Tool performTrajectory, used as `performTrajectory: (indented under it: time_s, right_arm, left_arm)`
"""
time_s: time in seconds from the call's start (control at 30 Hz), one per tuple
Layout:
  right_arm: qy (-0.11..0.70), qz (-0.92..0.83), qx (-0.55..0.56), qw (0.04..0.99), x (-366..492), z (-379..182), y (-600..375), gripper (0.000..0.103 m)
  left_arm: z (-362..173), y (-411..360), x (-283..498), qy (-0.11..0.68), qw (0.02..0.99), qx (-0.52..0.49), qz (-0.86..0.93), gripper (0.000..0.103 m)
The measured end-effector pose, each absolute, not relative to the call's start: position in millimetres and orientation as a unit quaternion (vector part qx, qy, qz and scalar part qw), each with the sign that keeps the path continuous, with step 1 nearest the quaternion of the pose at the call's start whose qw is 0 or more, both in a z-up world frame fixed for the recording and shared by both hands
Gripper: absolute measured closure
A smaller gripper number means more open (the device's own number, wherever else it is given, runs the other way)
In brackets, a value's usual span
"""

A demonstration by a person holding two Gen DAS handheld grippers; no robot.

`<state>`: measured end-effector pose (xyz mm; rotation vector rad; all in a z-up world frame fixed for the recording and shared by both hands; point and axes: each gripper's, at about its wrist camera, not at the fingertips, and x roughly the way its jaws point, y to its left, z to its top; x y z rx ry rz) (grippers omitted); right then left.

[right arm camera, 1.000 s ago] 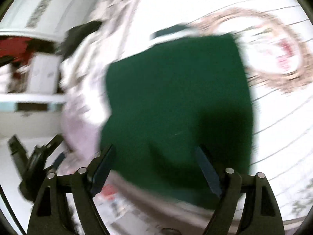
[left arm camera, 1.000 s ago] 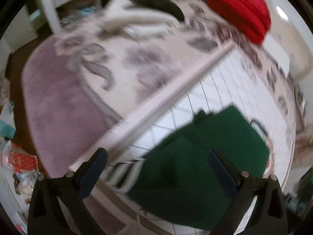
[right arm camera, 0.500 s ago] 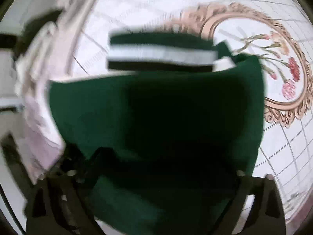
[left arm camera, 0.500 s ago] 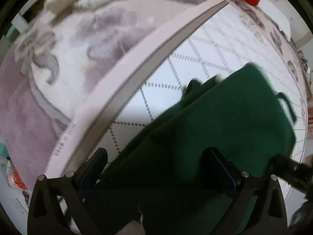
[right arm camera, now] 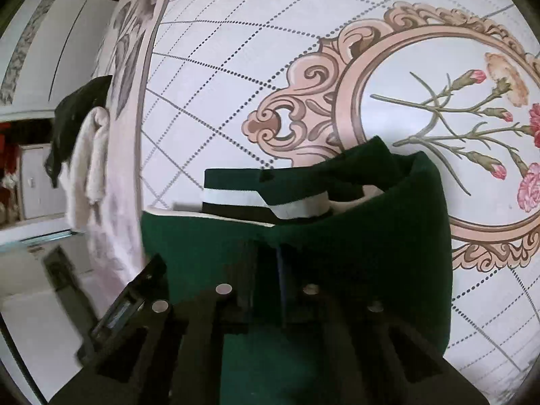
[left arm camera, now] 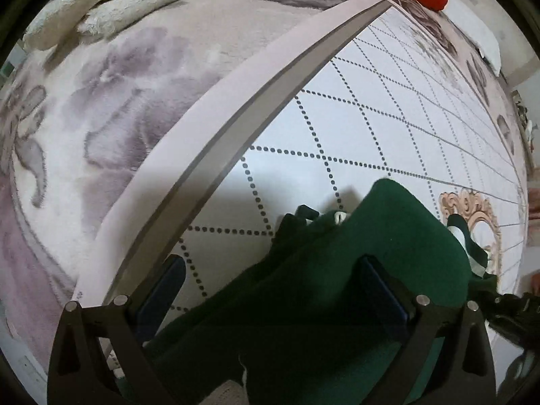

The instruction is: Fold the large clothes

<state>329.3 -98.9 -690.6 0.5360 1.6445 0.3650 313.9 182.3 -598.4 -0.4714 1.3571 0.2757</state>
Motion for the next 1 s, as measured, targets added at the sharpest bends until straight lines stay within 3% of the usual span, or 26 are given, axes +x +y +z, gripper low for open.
performTrajectory:
  time_s: [0.1, 0.17, 0.23, 0.47, 0.5, 0.53, 0.57, 0.63, 0.77, 1.0]
  right_arm:
    - [0.716, 0.169, 0.241, 0.633, 332, -670, -115, 0.080]
    - [0.705, 0.158, 0.231, 0.652, 320, -652, -131, 0.038]
    - [0.696, 0.149, 0.218, 0.668, 300, -639, -152, 0.028]
    - [0.737, 0.122, 0.230, 0.624, 223, -693, -199, 0.027]
    - [0.743, 0.125, 0.221, 0.619, 215, -711, -198, 0.018]
    - [0.745, 0.122, 0.231, 0.614, 211, -723, -201, 0.001]
    - [0.750, 0.122, 0.285, 0.584, 208, -742, -209, 0.000]
    - [0.749, 0.132, 0.342, 0.551, 209, -752, -220, 0.000]
    - [0.723, 0.177, 0.309, 0.592, 211, -739, -225, 0.000]
    - [0.679, 0.287, 0.389, 0.553, 222, -772, -222, 0.000]
  left_arm:
    - [-576, 182, 303, 0.605, 0.757, -0.205, 0.137, 0.000]
    - [-558, 184, 286, 0.588, 0.764, -0.215, 0.154, 0.000]
    - [-549, 187, 266, 0.580, 0.764, -0.232, 0.162, 0.000]
    - [-550, 181, 179, 0.596, 0.733, -0.258, 0.201, 0.000]
    - [-549, 179, 170, 0.598, 0.730, -0.259, 0.205, 0.000]
    - [-549, 178, 158, 0.599, 0.726, -0.265, 0.210, 0.000]
    - [-549, 178, 150, 0.599, 0.722, -0.273, 0.213, 0.000]
    - [-550, 180, 125, 0.590, 0.715, -0.308, 0.215, 0.000]
    - [-574, 187, 89, 0.567, 0.687, -0.393, 0.227, 0.000]
    - [-625, 208, 98, 0.475, 0.683, -0.518, 0.201, 0.000]
